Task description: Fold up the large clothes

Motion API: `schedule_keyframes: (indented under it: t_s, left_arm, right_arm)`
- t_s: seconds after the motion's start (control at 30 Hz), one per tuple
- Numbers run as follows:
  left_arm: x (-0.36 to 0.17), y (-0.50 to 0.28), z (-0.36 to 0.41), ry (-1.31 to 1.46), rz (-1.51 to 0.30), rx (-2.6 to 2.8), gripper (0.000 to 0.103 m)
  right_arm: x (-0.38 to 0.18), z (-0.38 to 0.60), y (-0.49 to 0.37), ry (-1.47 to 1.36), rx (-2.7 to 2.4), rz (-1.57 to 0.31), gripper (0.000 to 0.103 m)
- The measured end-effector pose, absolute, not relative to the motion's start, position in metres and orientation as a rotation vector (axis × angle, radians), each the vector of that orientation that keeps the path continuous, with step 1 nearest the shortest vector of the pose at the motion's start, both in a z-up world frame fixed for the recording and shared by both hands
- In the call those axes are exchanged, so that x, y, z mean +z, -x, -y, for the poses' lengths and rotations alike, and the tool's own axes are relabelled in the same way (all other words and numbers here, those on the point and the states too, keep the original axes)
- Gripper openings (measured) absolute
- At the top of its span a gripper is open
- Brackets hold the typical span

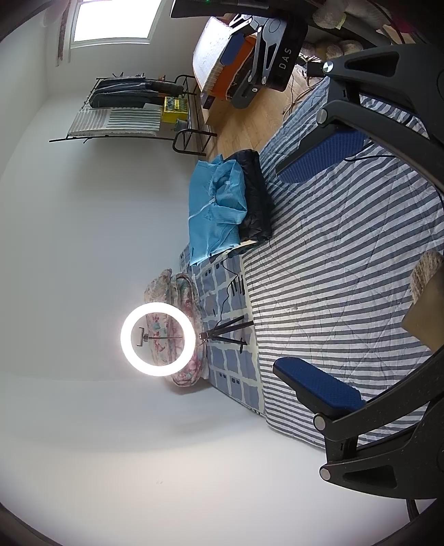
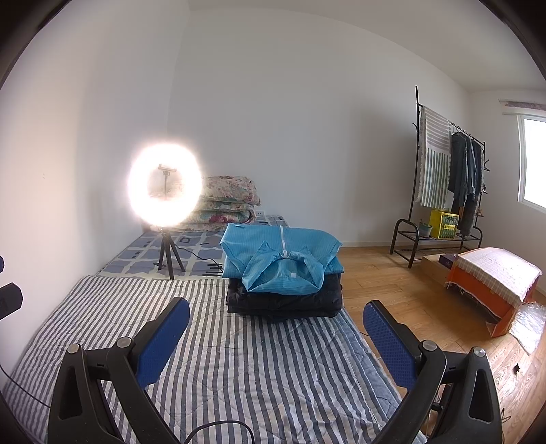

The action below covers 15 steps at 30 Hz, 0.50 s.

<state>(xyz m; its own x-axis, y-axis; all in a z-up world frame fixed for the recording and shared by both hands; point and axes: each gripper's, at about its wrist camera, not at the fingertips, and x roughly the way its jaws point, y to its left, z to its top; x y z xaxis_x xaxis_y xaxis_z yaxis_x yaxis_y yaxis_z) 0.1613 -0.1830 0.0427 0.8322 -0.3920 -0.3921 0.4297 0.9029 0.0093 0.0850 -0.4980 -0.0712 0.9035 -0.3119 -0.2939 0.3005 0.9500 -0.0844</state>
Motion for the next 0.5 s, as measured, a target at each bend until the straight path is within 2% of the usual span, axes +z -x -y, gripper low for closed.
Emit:
schedule_keyframes:
  t_s: [0.5]
  left_arm:
    - [0.0426, -0.1579, 0.1822, -0.083, -0.378, -0.427, 0.103]
  right_arm:
    - [-0.0755, 0.4968, -0.0855, 0.038, -0.317, -0.312, 0.103]
